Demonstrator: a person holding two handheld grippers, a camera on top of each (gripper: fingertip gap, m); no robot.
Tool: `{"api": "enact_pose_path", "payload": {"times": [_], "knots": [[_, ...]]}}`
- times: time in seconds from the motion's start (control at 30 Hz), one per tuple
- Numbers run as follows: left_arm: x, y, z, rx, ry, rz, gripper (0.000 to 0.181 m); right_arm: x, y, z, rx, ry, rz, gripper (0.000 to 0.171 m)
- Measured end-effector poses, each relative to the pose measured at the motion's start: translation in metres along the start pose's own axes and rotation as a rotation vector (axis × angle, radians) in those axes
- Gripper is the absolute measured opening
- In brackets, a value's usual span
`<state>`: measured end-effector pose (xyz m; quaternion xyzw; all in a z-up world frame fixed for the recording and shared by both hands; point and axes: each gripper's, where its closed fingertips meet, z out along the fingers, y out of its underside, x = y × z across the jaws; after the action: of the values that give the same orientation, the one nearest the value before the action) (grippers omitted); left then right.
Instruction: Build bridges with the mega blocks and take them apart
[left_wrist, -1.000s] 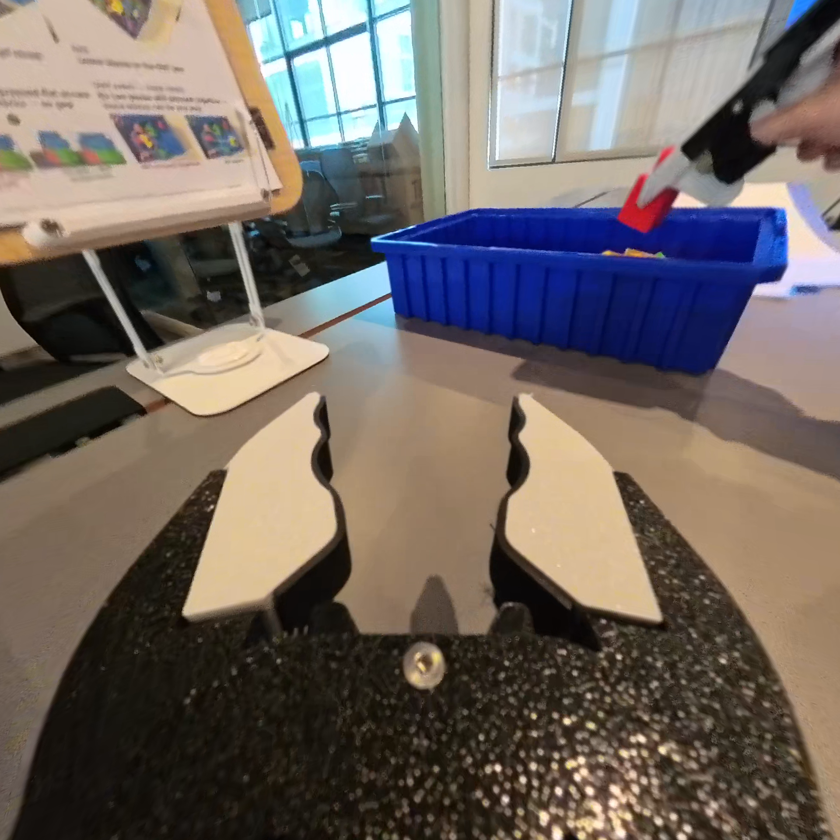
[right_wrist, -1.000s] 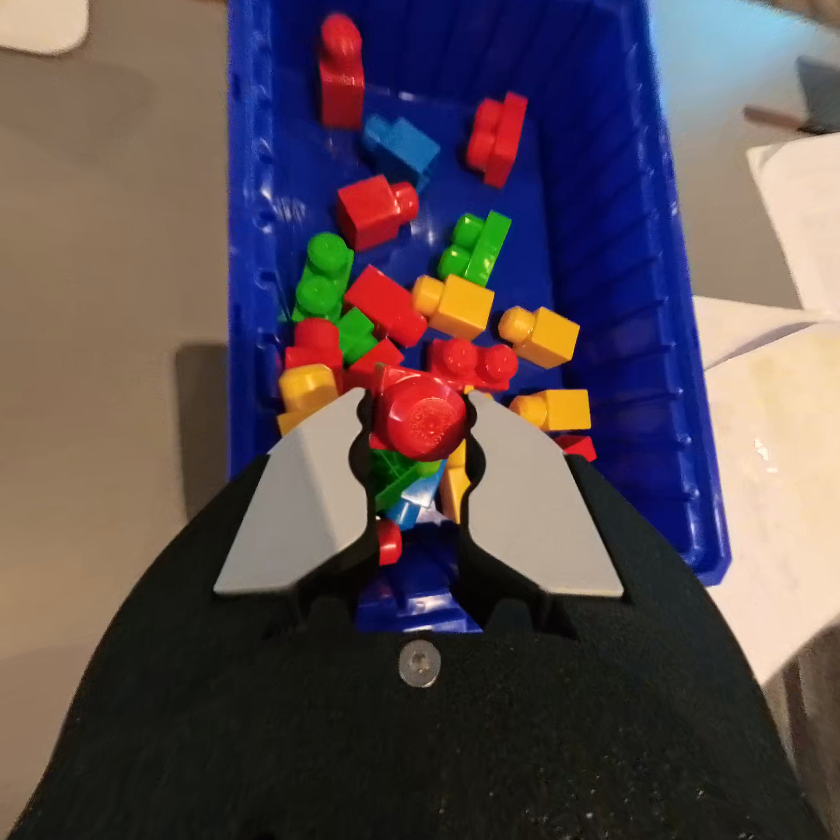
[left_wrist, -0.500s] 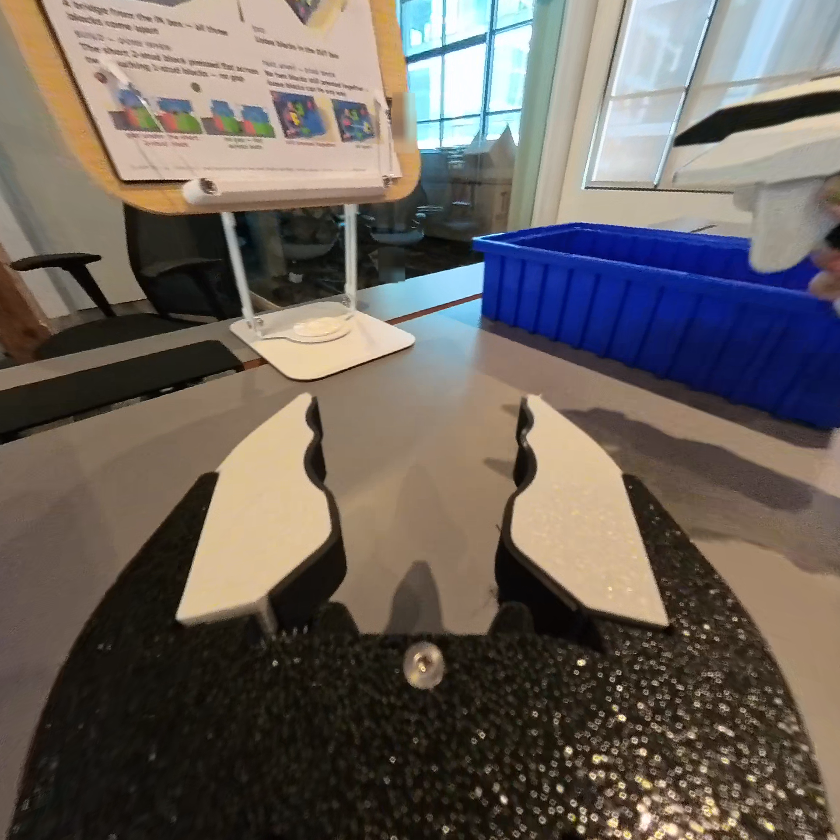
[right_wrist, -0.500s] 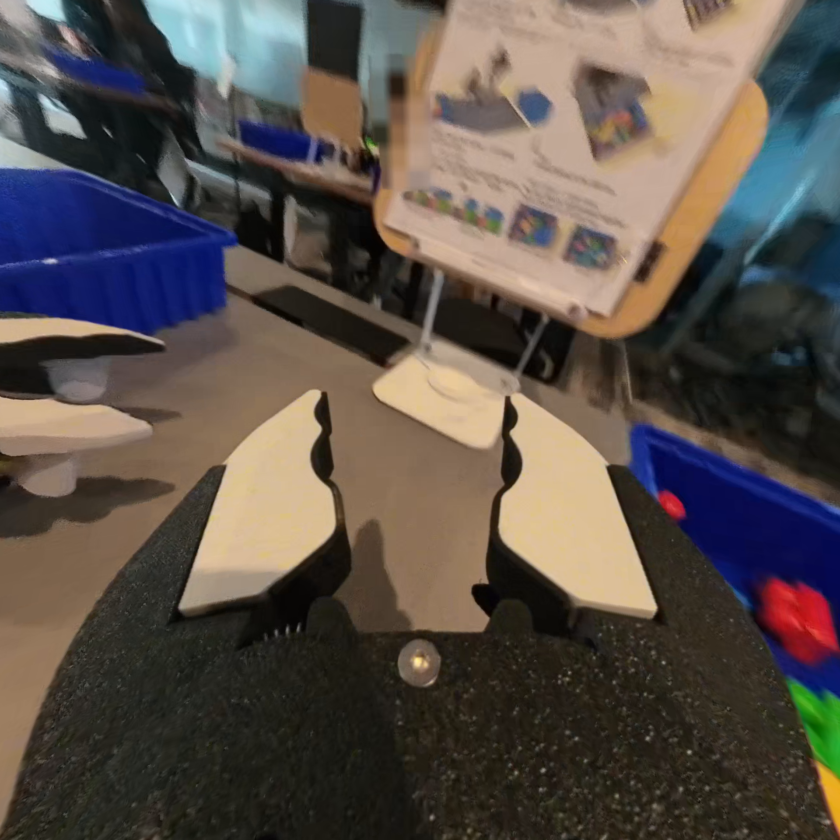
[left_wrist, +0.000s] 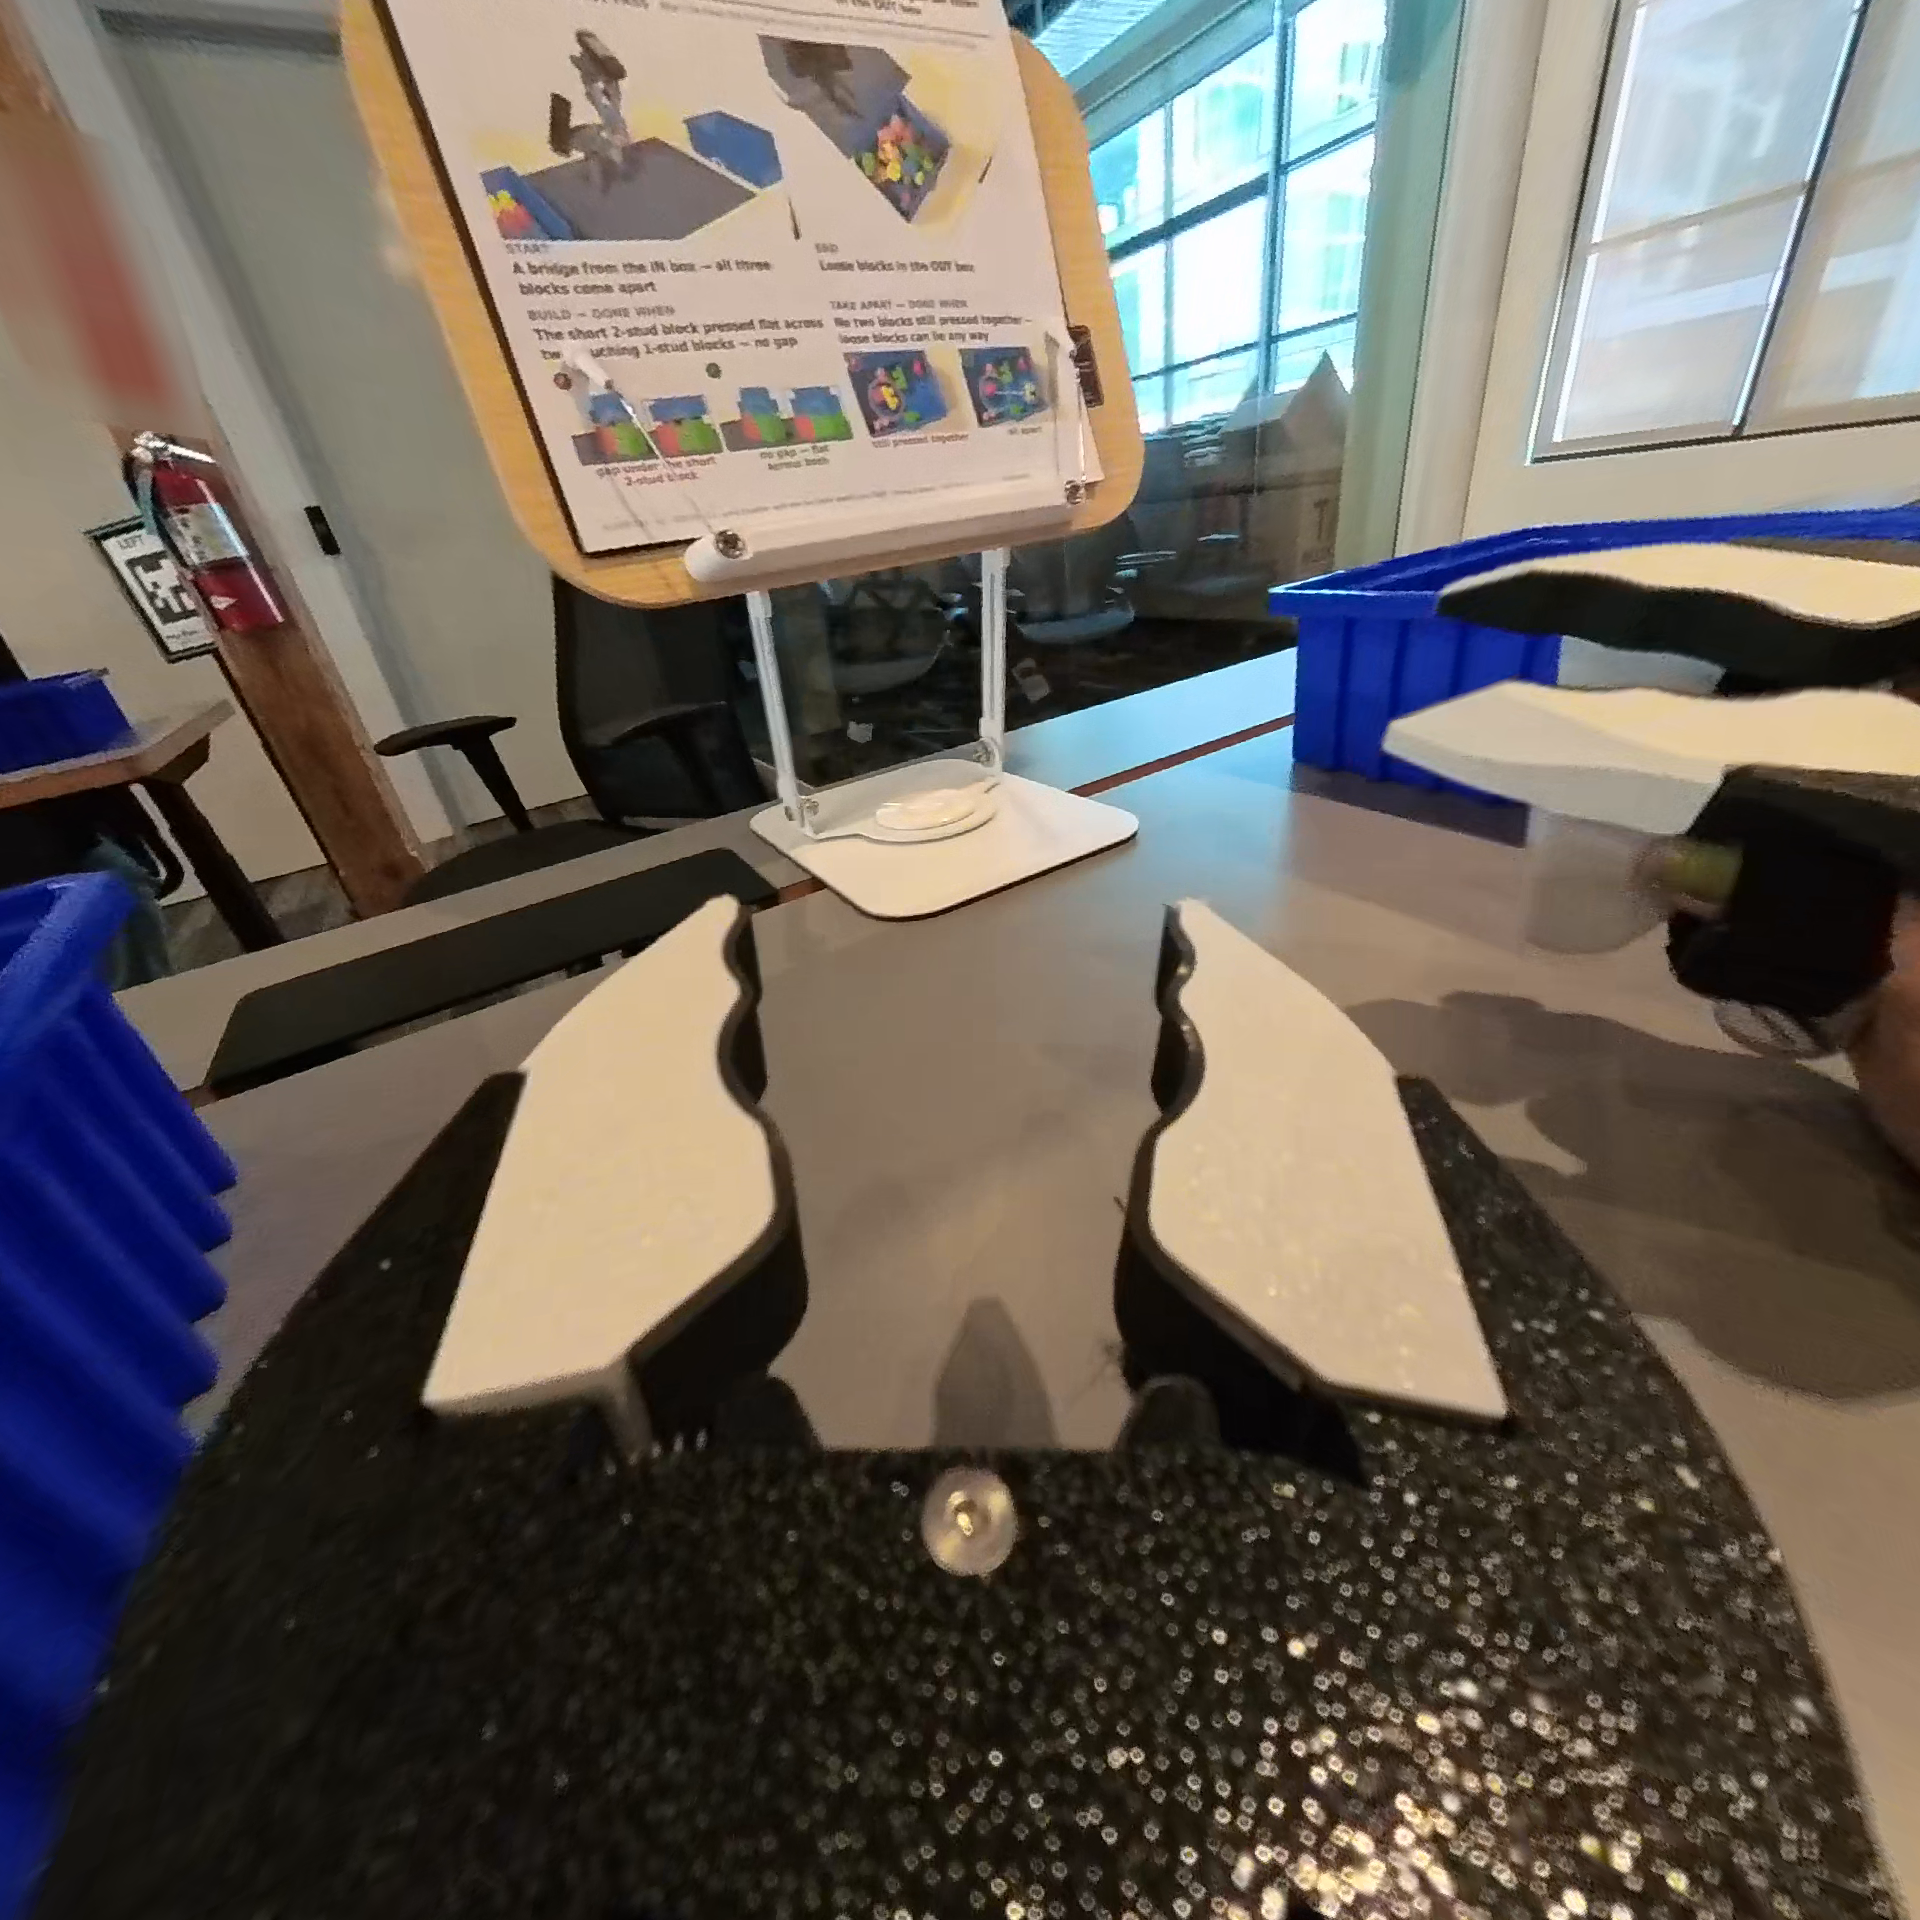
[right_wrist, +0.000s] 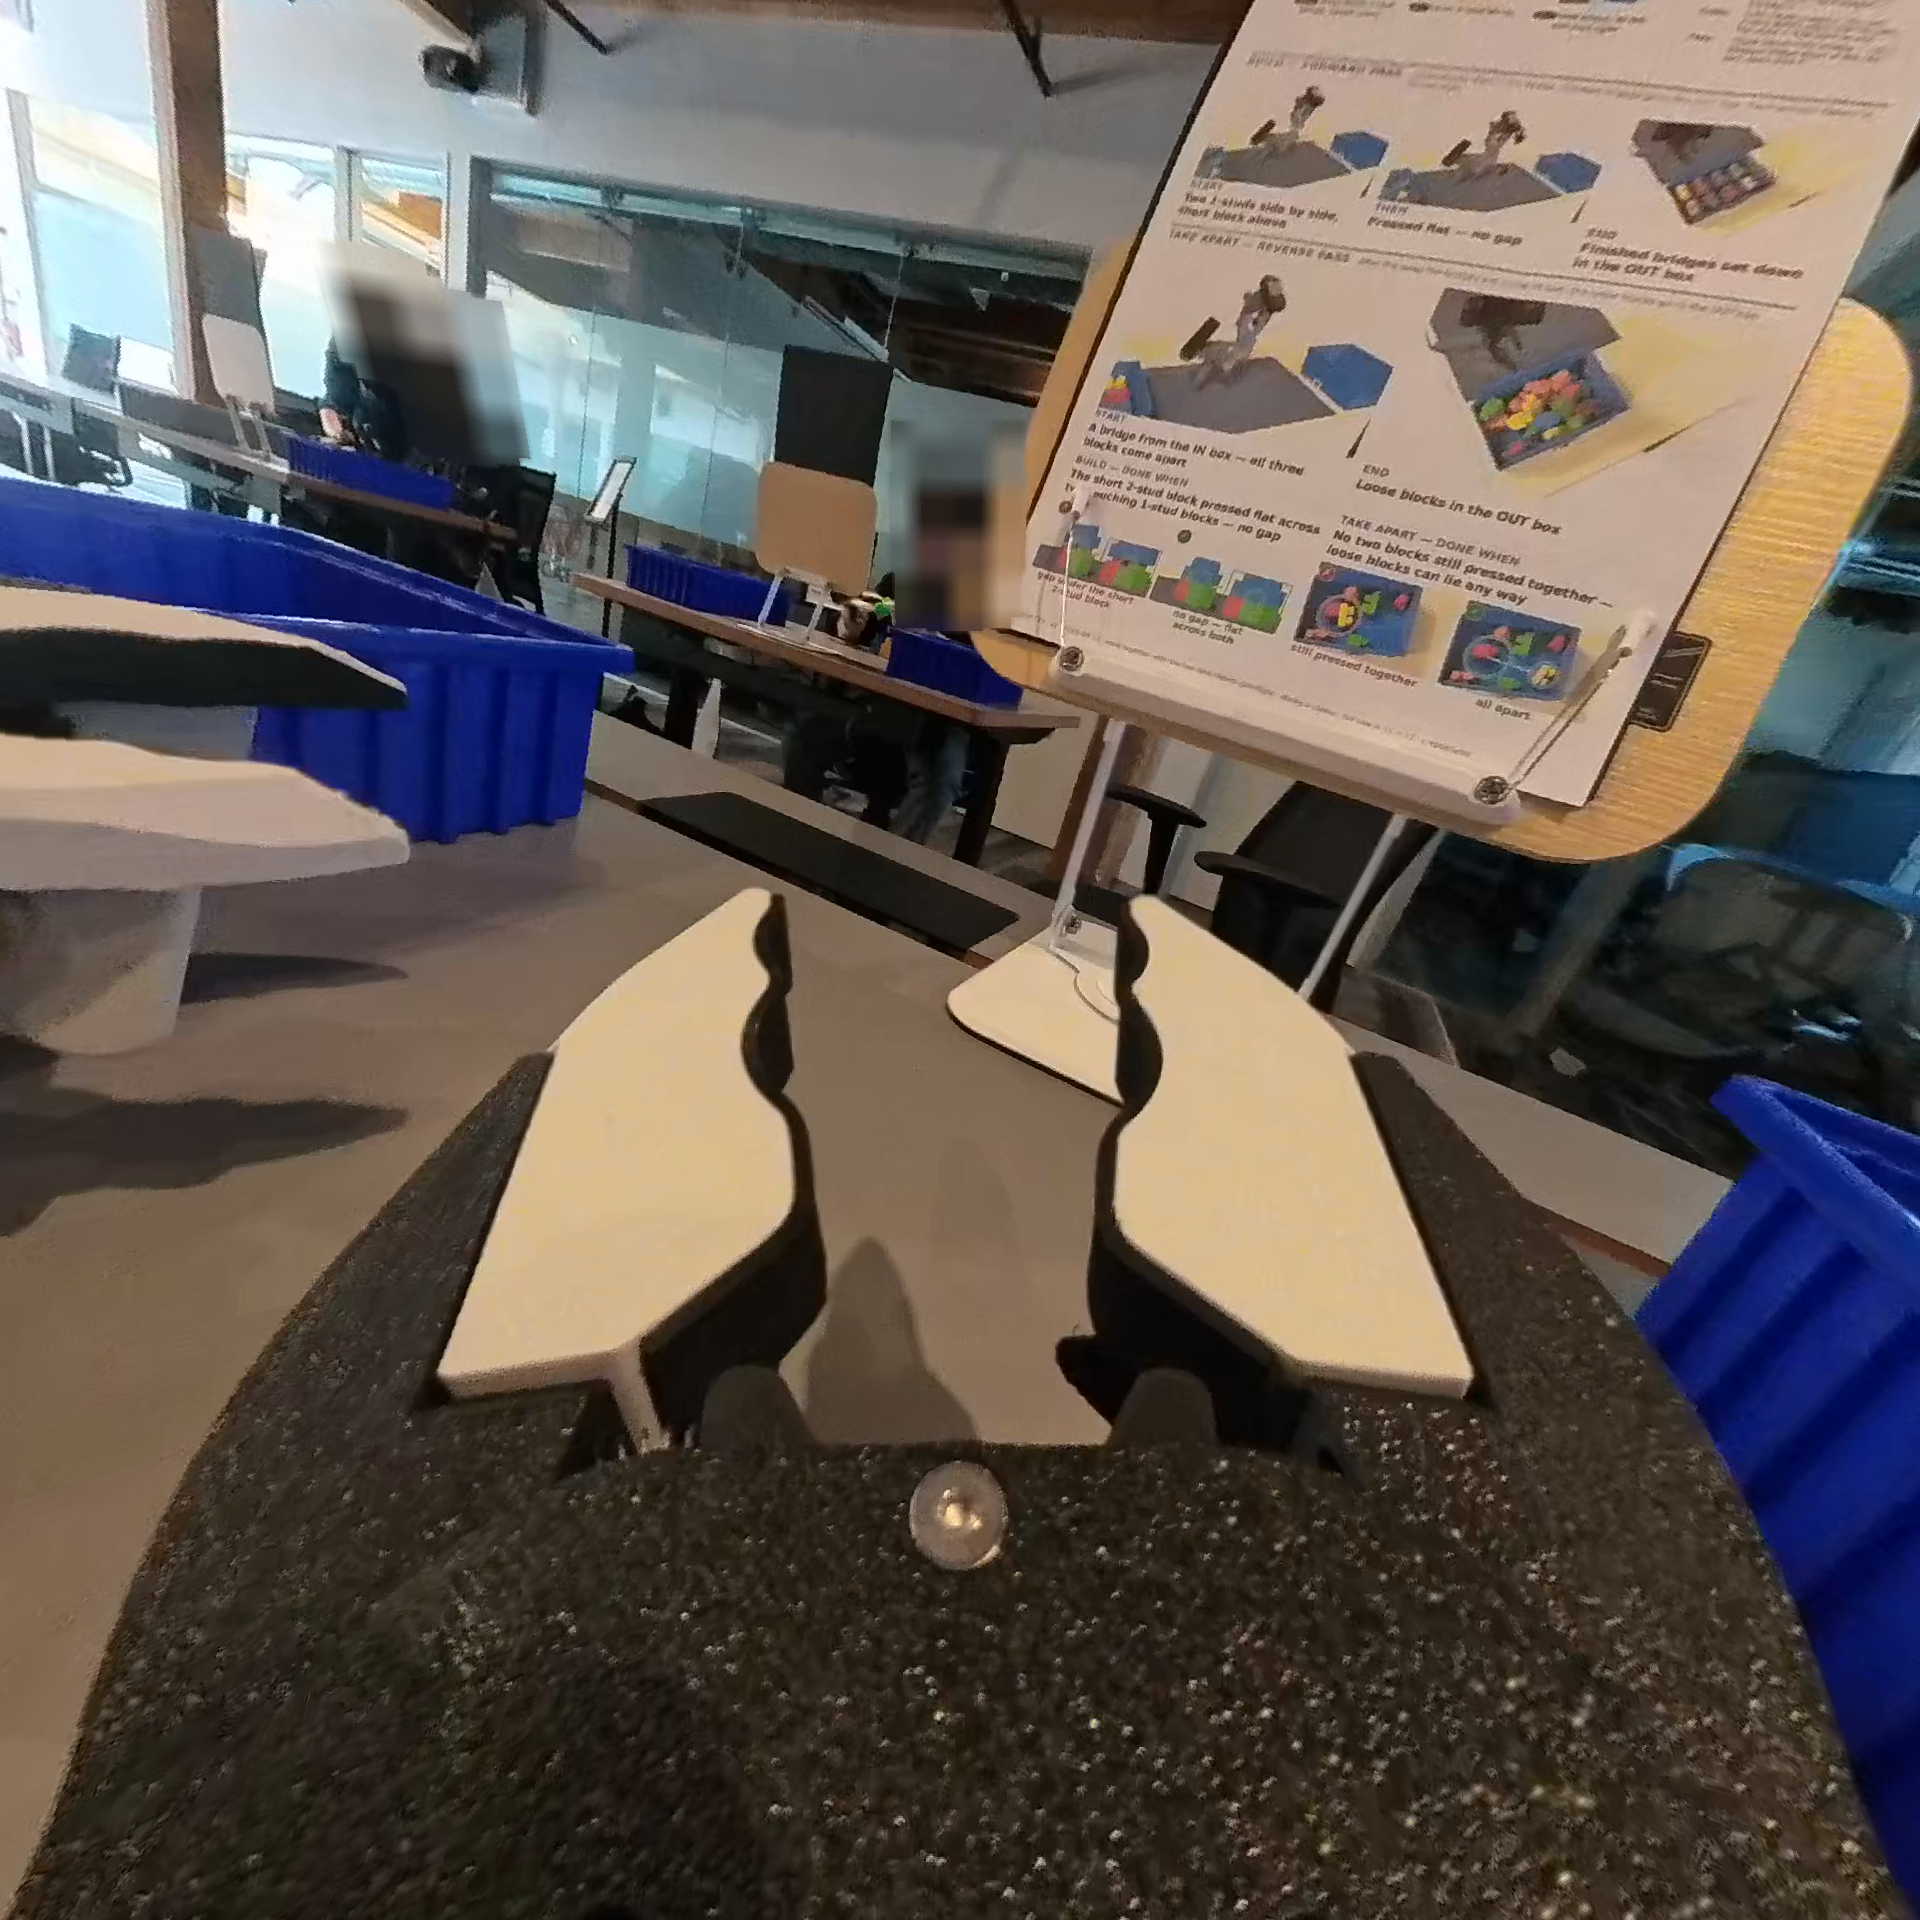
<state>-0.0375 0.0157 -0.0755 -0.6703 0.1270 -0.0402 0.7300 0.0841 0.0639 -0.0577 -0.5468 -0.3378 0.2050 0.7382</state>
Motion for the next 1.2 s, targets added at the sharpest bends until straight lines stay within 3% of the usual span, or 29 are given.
{"api": "enact_pose_path", "payload": {"times": [0.27, 0.6, 0.67, 0.73, 0.77, 0.97, 1.2], "knots": [[0.022, -0.005, -0.002, 0.035, 0.070, 0.070, 0.069, -0.002, -0.003, -0.003, 0.039, -0.085, 0.103, 0.046], [0.010, -0.004, -0.003, 0.036, 0.021, 0.029, 0.057, -0.008, -0.011, -0.010, 0.070, -0.113, 0.124, 0.037], [0.006, -0.003, -0.003, 0.036, -0.004, 0.032, 0.053, -0.008, -0.013, -0.012, 0.077, -0.113, 0.117, 0.026], [0.007, -0.004, -0.004, 0.042, 0.008, 0.026, 0.053, -0.009, -0.016, -0.015, 0.089, -0.116, 0.099, 0.000], [0.008, -0.006, -0.005, 0.052, 0.015, 0.025, 0.052, -0.010, -0.017, -0.016, 0.093, -0.116, 0.094, 0.000], [0.013, -0.022, -0.016, 0.146, 0.029, 0.054, 0.002, -0.014, -0.012, -0.014, 0.065, -0.144, 0.114, 0.000], [0.018, -0.019, -0.014, 0.134, 0.055, 0.061, 0.000, -0.017, -0.008, -0.012, 0.051, -0.162, 0.103, 0.000]]}}
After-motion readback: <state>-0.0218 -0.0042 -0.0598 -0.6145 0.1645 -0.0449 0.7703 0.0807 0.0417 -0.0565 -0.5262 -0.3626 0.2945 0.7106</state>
